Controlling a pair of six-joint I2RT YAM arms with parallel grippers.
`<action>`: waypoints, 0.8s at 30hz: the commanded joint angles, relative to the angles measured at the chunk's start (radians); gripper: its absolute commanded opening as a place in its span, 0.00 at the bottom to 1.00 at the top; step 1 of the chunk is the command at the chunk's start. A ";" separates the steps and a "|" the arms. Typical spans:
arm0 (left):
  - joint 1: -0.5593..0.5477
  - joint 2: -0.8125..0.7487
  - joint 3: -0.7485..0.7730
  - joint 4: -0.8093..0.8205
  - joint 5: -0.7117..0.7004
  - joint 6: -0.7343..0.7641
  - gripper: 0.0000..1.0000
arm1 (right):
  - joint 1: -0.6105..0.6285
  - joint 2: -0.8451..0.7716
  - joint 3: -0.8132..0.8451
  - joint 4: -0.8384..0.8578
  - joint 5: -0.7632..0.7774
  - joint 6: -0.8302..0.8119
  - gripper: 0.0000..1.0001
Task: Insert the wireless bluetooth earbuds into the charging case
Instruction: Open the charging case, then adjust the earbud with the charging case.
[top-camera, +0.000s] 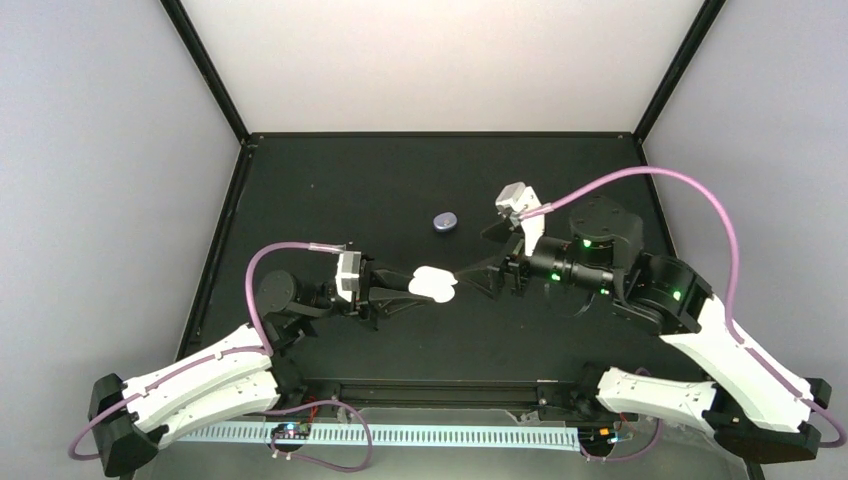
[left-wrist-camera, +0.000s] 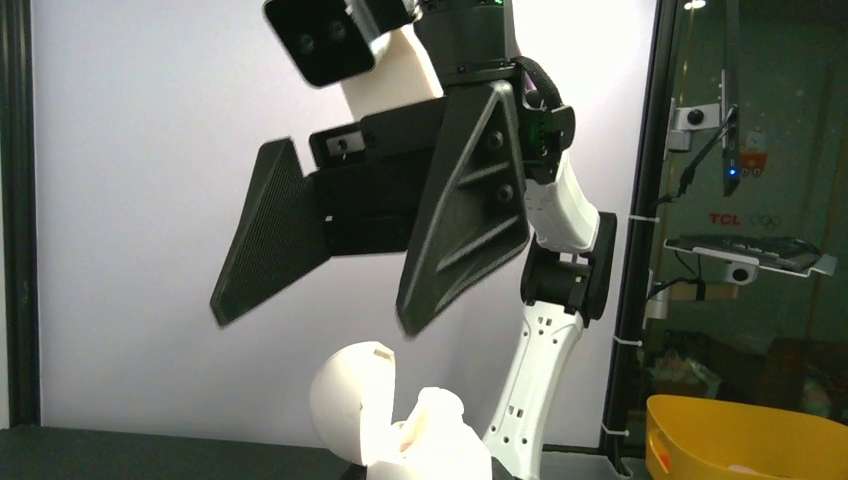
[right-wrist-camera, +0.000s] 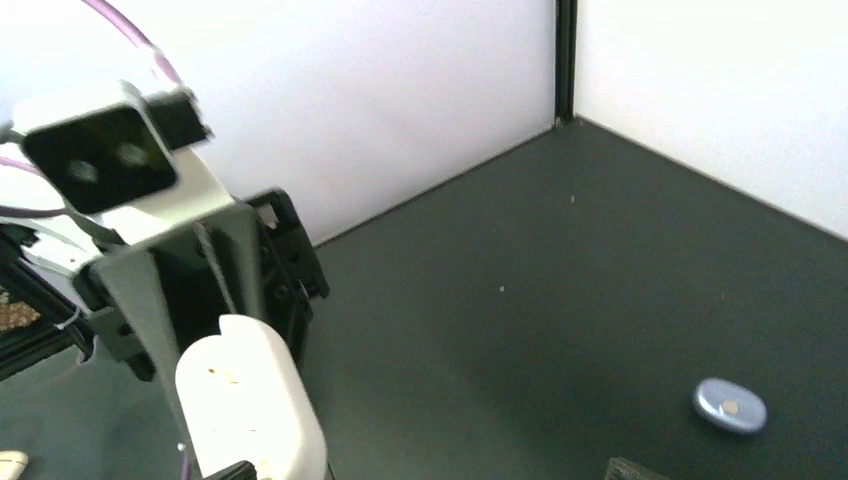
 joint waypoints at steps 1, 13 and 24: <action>0.000 -0.020 -0.007 -0.005 -0.014 0.024 0.01 | -0.003 -0.023 0.093 -0.016 -0.075 -0.056 0.90; 0.000 -0.015 -0.015 -0.047 -0.042 0.038 0.02 | 0.007 0.112 0.217 -0.150 -0.330 -0.146 0.64; 0.000 0.002 -0.003 -0.063 -0.027 0.056 0.01 | 0.078 0.180 0.227 -0.181 -0.310 -0.178 0.36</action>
